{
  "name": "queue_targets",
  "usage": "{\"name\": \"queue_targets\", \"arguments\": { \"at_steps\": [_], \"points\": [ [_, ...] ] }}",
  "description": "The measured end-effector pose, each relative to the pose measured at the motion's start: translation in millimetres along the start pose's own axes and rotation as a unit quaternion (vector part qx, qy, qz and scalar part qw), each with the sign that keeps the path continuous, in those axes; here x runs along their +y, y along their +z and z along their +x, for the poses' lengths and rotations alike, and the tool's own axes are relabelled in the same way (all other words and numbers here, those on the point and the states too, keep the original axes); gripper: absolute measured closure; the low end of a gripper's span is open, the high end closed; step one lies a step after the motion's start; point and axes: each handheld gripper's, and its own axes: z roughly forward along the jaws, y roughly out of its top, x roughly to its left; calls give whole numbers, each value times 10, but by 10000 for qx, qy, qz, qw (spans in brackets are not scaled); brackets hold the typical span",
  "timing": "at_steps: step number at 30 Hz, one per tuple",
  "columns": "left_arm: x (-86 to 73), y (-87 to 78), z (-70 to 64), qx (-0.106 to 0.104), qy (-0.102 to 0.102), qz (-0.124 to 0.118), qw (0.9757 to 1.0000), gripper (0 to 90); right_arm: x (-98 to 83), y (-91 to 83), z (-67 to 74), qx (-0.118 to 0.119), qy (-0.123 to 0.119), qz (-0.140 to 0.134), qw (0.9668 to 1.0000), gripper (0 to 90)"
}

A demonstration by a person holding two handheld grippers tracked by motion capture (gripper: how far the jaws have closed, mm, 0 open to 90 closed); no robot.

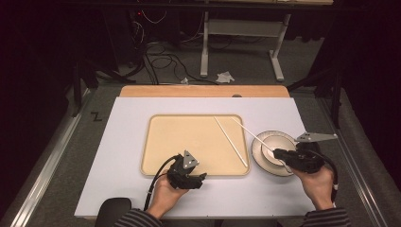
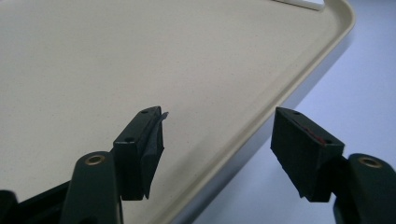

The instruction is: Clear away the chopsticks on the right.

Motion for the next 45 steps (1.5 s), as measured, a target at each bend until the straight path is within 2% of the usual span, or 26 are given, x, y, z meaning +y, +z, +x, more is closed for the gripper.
{"name": "queue_targets", "arguments": {
  "at_steps": [3,6,11,14,20,36,45],
  "points": [
    [2,-1,-1,5,7,-3,10000,345,20,32,78,99,-75,88,9999,853],
    [0,-6,1,38,-4,-1,10000,346,43,100,179,166,-254,178,9994,853],
    [-3,-23,0,70,-10,-55,10000,346,62,189,280,293,-366,287,9985,853],
    [-8,-38,1,120,-16,-69,9999,346,79,232,317,390,-348,289,9982,853],
    [-40,-75,11,187,-87,-85,9998,346,123,383,440,546,-538,371,9964,853],
    [-186,-219,66,471,-399,-110,9980,345,260,754,664,663,-840,639,9922,852],
    [-276,-312,106,633,-601,-136,9961,337,333,957,765,551,-1008,883,9894,848]
  ]
}}
